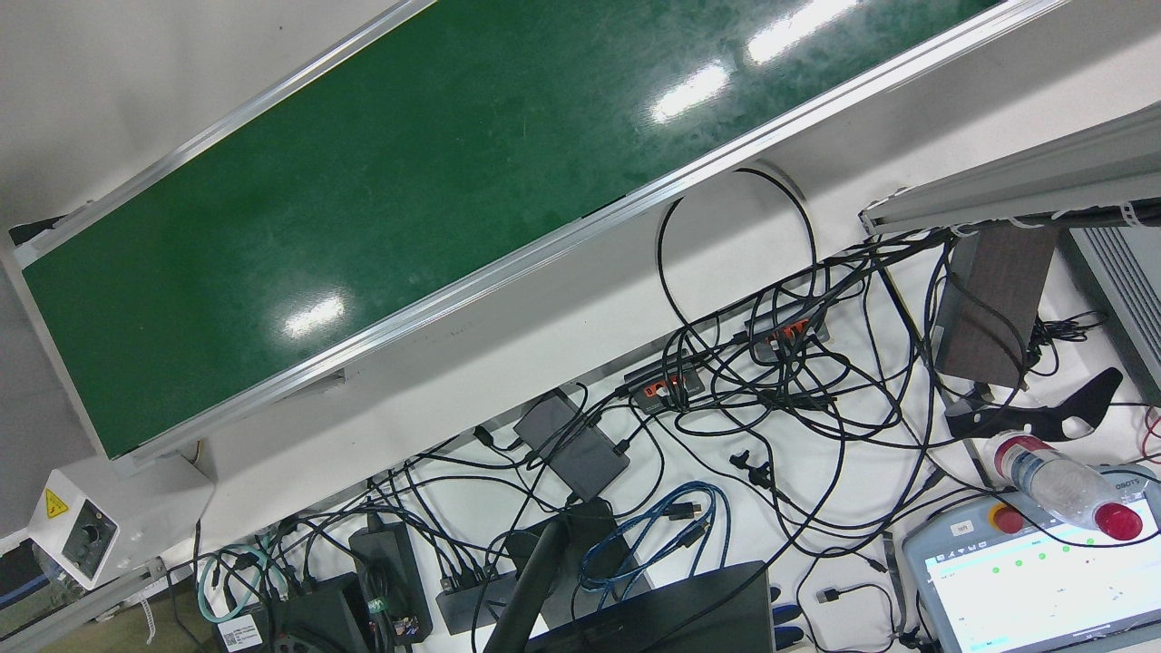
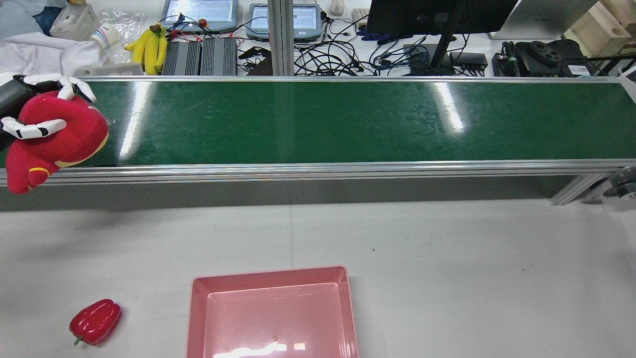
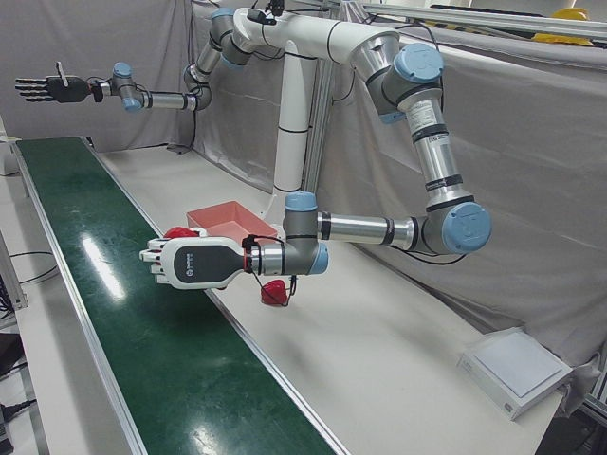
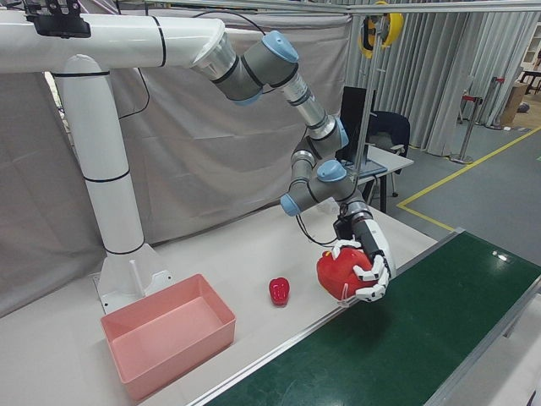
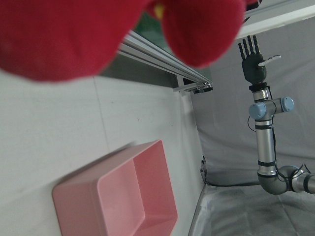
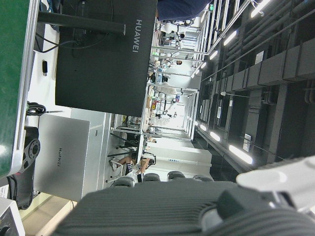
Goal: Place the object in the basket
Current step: 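Close the left hand fingers around the red plush toy and lift, then carry the plush toy with the left hand over the pink tray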
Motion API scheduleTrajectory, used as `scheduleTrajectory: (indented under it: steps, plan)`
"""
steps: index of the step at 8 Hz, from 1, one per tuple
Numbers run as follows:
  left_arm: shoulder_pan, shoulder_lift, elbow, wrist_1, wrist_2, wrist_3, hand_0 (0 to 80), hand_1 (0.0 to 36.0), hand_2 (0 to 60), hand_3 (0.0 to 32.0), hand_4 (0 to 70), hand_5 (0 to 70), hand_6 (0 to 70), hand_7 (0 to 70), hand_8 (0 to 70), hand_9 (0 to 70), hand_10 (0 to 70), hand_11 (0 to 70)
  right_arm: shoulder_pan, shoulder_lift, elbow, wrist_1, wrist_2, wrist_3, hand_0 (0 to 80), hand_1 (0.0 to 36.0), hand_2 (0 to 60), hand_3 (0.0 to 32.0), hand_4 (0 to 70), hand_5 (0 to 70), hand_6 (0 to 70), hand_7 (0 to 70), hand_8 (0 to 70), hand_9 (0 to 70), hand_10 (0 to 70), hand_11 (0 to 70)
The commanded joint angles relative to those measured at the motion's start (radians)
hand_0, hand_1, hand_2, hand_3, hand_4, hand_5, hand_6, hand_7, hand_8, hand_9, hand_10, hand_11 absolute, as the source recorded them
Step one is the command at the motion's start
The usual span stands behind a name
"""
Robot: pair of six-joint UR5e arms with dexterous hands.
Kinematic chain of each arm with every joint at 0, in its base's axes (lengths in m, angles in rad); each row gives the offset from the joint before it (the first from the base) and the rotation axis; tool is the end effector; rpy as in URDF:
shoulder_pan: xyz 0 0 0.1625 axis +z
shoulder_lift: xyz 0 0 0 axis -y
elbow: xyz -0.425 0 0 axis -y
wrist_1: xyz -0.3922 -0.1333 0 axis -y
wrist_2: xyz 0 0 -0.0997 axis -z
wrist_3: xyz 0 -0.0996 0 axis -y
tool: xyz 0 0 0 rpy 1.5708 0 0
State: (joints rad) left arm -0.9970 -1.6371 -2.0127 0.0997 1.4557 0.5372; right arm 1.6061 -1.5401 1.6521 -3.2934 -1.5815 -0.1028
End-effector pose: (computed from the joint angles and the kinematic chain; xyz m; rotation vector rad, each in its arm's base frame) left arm 0.1505 -0.4995 0.4479 0.0444 2.2753 -1.3381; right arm 0.1497 -0.4934 0.6470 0.1357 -2.1345 2.2240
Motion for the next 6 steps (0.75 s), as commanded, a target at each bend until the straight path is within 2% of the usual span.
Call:
scheduleTrajectory:
  steps: [1,2,3,4,5,6]
  plan:
    - [0.224,0.034,-0.174,0.075,0.000,-0.013,46.1,13.0,58.2,0.0,39.3,70.0,26.9,43.9,44.3,53.4,36.5,51.5,0.000,0.000,-0.002,0.000,0.000,0.000,0.0,0.0,0.0,0.0,0.0,0.0,0.0,0.0,0.0,0.0,0.0,0.0]
    - [0.323,0.023,-0.188,0.075,-0.006,-0.011,46.6,14.0,58.4,0.0,37.4,70.0,26.1,43.4,44.5,53.6,37.4,52.8,0.000,0.000,-0.002,0.000,0.000,0.000,0.0,0.0,0.0,0.0,0.0,0.0,0.0,0.0,0.0,0.0,0.0,0.0]
    - [0.399,0.008,-0.207,0.075,-0.012,-0.003,47.1,14.9,59.4,0.0,38.6,70.0,27.2,44.6,45.2,54.5,38.4,54.1,0.000,0.000,-0.002,0.000,0.000,0.000,0.0,0.0,0.0,0.0,0.0,0.0,0.0,0.0,0.0,0.0,0.0,0.0]
    - [0.472,-0.066,-0.207,0.118,-0.012,0.039,47.5,15.5,59.4,0.0,39.9,70.0,28.0,45.3,45.6,54.7,37.7,53.2,0.000,0.000,-0.002,0.000,0.000,0.000,0.0,0.0,0.0,0.0,0.0,0.0,0.0,0.0,0.0,0.0,0.0,0.0]
    - [0.529,-0.154,-0.205,0.191,-0.033,0.085,47.0,14.5,58.6,0.0,40.1,70.0,27.9,45.2,45.2,54.3,37.4,52.8,0.000,0.000,-0.002,0.000,0.000,0.000,0.0,0.0,0.0,0.0,0.0,0.0,0.0,0.0,0.0,0.0,0.0,0.0]
    - [0.602,-0.205,-0.204,0.245,-0.084,0.114,46.1,13.3,58.9,0.0,39.7,70.0,27.9,45.1,44.8,54.1,37.1,52.4,0.000,0.000,-0.002,0.000,0.000,0.000,0.0,0.0,0.0,0.0,0.0,0.0,0.0,0.0,0.0,0.0,0.0,0.0]
